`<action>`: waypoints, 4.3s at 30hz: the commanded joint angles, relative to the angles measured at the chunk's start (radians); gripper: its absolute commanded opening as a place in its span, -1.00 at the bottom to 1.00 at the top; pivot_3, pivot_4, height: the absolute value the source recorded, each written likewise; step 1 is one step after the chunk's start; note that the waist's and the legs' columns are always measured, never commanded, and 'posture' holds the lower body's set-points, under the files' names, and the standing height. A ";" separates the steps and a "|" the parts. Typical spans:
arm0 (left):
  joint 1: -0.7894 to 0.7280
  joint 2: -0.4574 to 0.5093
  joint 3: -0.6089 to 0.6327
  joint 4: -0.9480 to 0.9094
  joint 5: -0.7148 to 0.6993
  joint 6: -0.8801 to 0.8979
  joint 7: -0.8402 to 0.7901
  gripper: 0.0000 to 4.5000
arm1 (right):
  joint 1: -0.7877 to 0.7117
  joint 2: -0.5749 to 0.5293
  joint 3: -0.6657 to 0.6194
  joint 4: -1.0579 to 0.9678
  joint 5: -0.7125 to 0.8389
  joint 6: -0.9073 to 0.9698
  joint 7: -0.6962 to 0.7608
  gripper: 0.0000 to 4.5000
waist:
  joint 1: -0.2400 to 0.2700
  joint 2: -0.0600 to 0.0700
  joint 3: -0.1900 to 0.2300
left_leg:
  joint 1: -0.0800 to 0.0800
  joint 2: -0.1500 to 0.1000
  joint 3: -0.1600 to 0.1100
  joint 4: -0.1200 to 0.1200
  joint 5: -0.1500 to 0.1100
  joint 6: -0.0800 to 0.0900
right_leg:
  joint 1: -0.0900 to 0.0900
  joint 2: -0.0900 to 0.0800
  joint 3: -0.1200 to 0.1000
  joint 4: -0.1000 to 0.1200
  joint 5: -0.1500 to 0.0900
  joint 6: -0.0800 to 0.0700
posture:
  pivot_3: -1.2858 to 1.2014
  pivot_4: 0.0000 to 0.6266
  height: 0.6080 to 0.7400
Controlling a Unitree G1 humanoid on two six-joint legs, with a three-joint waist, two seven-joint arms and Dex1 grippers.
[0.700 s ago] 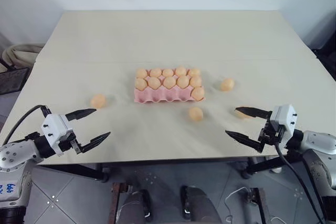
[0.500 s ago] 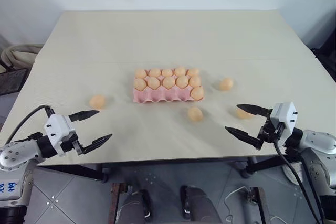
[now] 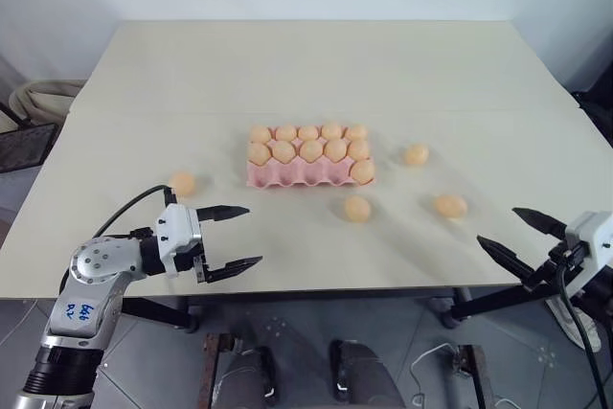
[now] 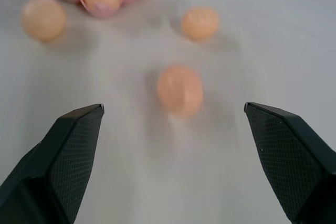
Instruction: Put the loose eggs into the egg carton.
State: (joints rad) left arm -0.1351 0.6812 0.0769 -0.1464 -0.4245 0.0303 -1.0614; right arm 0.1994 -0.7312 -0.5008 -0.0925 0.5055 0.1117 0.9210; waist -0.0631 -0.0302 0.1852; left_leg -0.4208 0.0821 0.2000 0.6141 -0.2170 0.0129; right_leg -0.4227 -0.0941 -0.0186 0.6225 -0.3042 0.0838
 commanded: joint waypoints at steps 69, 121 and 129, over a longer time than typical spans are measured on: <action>0.036 -0.086 0.072 -0.065 -0.064 0.042 0.115 1.00 | -0.522 0.148 0.281 0.064 -0.083 0.103 0.074 0.99 | 0.003 0.001 0.000 | -0.004 0.001 0.001 -0.001 0.001 0.000 | -0.004 -0.005 -0.013 0.001 0.004 -0.001 | 0.03 -0.52 1.00; 0.147 -0.039 0.195 -0.131 -0.093 0.078 0.108 1.00 | -0.699 0.310 0.689 0.185 -0.267 0.199 -0.070 0.99 | -0.023 0.000 -0.001 | -0.002 0.001 -0.001 -0.001 0.002 0.000 | -0.004 -0.004 -0.013 0.003 0.003 -0.004 | 0.03 -0.52 1.00; 0.139 -0.037 0.195 -0.142 -0.099 0.088 0.117 1.00 | -0.702 0.295 0.664 0.211 -0.279 0.198 -0.060 0.99 | -0.024 0.000 -0.001 | -0.003 0.002 -0.001 -0.002 0.002 0.000 | -0.005 -0.004 -0.012 0.003 0.004 -0.002 | 0.03 -0.52 1.00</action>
State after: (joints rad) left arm 0.0075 0.6438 0.2594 -0.2520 -0.5023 0.1215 -0.9498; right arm -0.5037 -0.4235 0.1892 0.1498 0.2176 0.3105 0.8529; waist -0.0873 -0.0303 0.1846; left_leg -0.4238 0.0839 0.1993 0.6121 -0.2151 0.0124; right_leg -0.4281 -0.0977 -0.0311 0.6256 -0.3000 0.0822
